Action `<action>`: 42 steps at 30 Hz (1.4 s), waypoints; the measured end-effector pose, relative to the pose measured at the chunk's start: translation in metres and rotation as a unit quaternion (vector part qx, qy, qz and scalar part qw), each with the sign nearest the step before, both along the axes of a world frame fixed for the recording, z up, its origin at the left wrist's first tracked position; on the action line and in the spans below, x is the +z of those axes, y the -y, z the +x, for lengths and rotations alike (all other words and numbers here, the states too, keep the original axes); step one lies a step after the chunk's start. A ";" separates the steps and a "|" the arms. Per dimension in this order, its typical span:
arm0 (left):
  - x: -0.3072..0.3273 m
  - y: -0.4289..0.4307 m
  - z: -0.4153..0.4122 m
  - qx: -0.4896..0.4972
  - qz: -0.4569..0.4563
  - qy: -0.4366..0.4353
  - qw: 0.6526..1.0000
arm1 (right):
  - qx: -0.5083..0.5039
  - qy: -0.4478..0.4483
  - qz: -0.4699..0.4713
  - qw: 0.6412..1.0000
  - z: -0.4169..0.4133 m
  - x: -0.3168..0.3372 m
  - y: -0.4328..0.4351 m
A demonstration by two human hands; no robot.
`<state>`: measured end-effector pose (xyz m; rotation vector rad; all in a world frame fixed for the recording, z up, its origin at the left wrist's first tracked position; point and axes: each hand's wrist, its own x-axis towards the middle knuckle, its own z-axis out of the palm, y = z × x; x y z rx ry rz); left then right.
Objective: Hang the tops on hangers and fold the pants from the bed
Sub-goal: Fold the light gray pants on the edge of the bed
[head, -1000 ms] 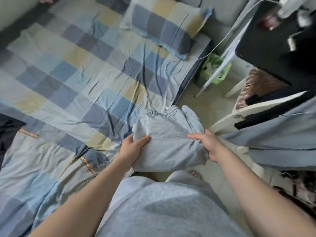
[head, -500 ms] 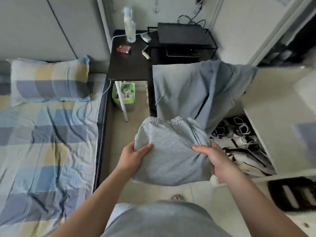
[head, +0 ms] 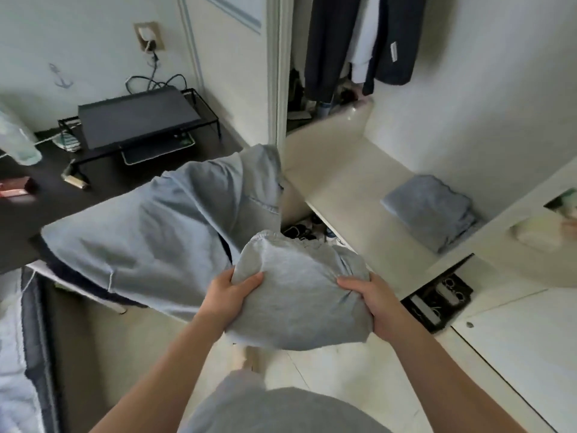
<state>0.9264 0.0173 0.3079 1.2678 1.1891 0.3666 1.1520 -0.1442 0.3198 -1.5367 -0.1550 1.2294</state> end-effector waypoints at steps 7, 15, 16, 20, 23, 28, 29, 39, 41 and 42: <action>0.002 -0.087 0.106 -0.111 -0.002 -0.011 0.994 | -0.132 0.009 0.009 0.991 0.061 -0.014 -0.042; -0.016 -0.198 0.260 -0.247 -0.024 -0.038 0.968 | -0.312 0.016 0.007 0.950 0.136 -0.026 -0.119; -0.019 -0.209 0.279 -0.266 -0.029 -0.042 0.963 | -0.332 0.013 0.009 0.943 0.145 -0.027 -0.128; -0.032 -0.242 0.352 -0.333 -0.064 -0.053 0.939 | -0.403 0.001 0.000 0.915 0.181 -0.034 -0.153; -0.042 -0.249 0.406 -0.388 -0.074 -0.061 0.916 | -0.452 0.005 -0.018 0.892 0.208 -0.041 -0.153; -0.062 -0.236 0.505 -0.463 -0.067 -0.050 0.882 | -0.498 0.017 -0.026 0.867 0.271 -0.046 -0.134; -0.065 -0.230 0.524 -0.475 -0.060 -0.044 0.877 | -0.506 0.022 -0.024 0.862 0.284 -0.046 -0.130; -0.105 -0.160 0.685 -0.514 0.115 0.078 0.847 | -0.553 0.164 -0.072 0.813 0.423 -0.080 -0.077; -0.125 -0.149 0.702 -0.511 0.137 0.073 0.846 | -0.548 0.205 -0.104 0.804 0.442 -0.105 -0.073; -0.138 -0.144 0.709 -0.516 0.144 0.054 0.843 | -0.538 0.226 -0.142 0.799 0.448 -0.120 -0.070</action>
